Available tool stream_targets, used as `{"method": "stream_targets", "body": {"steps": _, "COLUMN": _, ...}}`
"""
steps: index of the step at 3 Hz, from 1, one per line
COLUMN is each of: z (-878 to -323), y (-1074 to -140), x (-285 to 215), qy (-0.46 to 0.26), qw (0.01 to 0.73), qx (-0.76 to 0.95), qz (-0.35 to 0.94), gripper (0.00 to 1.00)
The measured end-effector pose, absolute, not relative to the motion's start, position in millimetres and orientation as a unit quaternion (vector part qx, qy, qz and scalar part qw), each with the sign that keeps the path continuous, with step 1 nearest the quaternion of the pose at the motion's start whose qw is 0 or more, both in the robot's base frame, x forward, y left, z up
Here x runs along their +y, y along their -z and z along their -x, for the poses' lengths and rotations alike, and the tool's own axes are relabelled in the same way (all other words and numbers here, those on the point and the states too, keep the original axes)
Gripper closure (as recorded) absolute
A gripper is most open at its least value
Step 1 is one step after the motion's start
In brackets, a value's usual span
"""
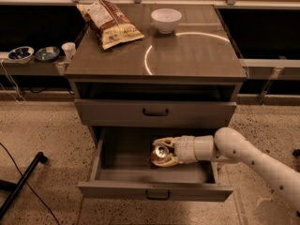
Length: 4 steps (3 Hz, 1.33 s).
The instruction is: Pick orange can from middle drawer and place on counter
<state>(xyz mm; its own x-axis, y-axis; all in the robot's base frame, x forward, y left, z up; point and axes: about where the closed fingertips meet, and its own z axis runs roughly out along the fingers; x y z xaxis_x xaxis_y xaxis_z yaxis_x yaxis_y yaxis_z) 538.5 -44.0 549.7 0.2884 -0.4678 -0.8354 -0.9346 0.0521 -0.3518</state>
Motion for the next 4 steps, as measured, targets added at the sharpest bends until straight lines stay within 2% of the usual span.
{"method": "stream_targets", "body": {"steps": 1, "z": -516, "y": -589, "x": -42, "qy": -0.226, "qw": 0.446, "qx": 0.562, "qz": 0.658, "gripper": 1.00}}
{"method": "stream_targets", "body": {"steps": 2, "z": -500, "y": -645, "x": -58, "qy": -0.216, "qw": 0.445, "qx": 0.571, "qz": 0.655, "gripper": 1.00}}
{"method": "stream_targets", "body": {"steps": 4, "z": -500, "y": -763, "x": -109, "qy": -0.187, "qw": 0.423, "qx": 0.598, "qz": 0.655, "gripper": 1.00}}
